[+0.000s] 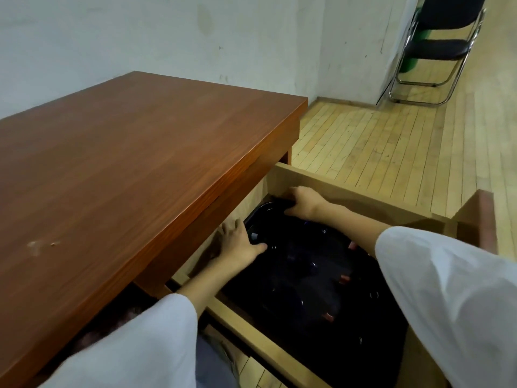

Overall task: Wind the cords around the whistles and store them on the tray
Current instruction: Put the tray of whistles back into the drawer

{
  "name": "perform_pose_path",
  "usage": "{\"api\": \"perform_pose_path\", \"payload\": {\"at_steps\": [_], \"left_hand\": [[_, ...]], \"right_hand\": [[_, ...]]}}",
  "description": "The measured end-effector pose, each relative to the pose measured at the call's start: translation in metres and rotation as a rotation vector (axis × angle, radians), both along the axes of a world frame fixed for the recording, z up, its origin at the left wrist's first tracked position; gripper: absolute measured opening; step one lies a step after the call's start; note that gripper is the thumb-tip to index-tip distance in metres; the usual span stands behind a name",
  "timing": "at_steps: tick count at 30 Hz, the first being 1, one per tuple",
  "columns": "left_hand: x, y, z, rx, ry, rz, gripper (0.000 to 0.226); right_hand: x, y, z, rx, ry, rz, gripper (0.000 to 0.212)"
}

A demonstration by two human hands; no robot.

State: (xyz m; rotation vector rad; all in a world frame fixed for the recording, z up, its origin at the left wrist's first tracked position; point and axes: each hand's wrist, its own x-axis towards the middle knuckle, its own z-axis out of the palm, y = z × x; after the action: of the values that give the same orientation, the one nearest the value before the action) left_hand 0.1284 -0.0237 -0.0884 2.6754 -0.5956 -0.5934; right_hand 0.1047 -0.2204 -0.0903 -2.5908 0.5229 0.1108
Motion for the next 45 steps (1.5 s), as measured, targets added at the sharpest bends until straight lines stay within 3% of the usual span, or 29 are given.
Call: {"api": "perform_pose_path", "payload": {"at_steps": [1, 5, 12, 17, 20, 22, 26, 28, 34, 45], "left_hand": [[0.001, -0.001, -0.006, 0.02, 0.022, 0.003, 0.073], [0.004, 0.0, -0.014, -0.029, 0.022, 0.037, 0.034], [0.01, 0.005, -0.013, 0.011, -0.016, -0.043, 0.037], [0.004, 0.01, -0.011, 0.052, -0.076, -0.101, 0.055], [-0.01, 0.017, 0.002, -0.021, -0.149, -0.389, 0.044], [-0.024, 0.019, 0.01, 0.002, -0.082, -0.676, 0.047], [-0.051, 0.007, 0.011, 0.194, -0.057, -0.973, 0.065], [-0.057, 0.001, 0.009, 0.192, -0.035, -0.977, 0.062], [-0.061, -0.002, 0.0, 0.156, -0.093, -0.982, 0.041], [-0.056, -0.001, 0.002, 0.161, -0.116, -0.971, 0.059]], "right_hand": [[0.004, 0.002, -0.006, -0.044, 0.009, 0.013, 0.047], [0.006, 0.005, -0.025, -0.144, 0.031, -0.007, 0.053], [0.004, 0.013, -0.032, -0.284, -0.065, 0.013, 0.042], [0.001, 0.017, -0.024, -0.231, -0.013, 0.023, 0.058], [-0.017, 0.009, 0.008, -0.167, -0.072, 0.03, 0.045], [-0.041, 0.007, 0.027, -0.07, -0.008, 0.071, 0.03], [-0.086, 0.024, 0.027, 0.034, 0.268, 0.158, 0.047], [-0.096, 0.033, 0.013, 0.0, 0.235, 0.169, 0.055], [-0.101, 0.041, -0.004, -0.047, 0.209, 0.127, 0.037], [-0.093, 0.023, 0.001, 0.016, 0.158, 0.069, 0.036]]}}
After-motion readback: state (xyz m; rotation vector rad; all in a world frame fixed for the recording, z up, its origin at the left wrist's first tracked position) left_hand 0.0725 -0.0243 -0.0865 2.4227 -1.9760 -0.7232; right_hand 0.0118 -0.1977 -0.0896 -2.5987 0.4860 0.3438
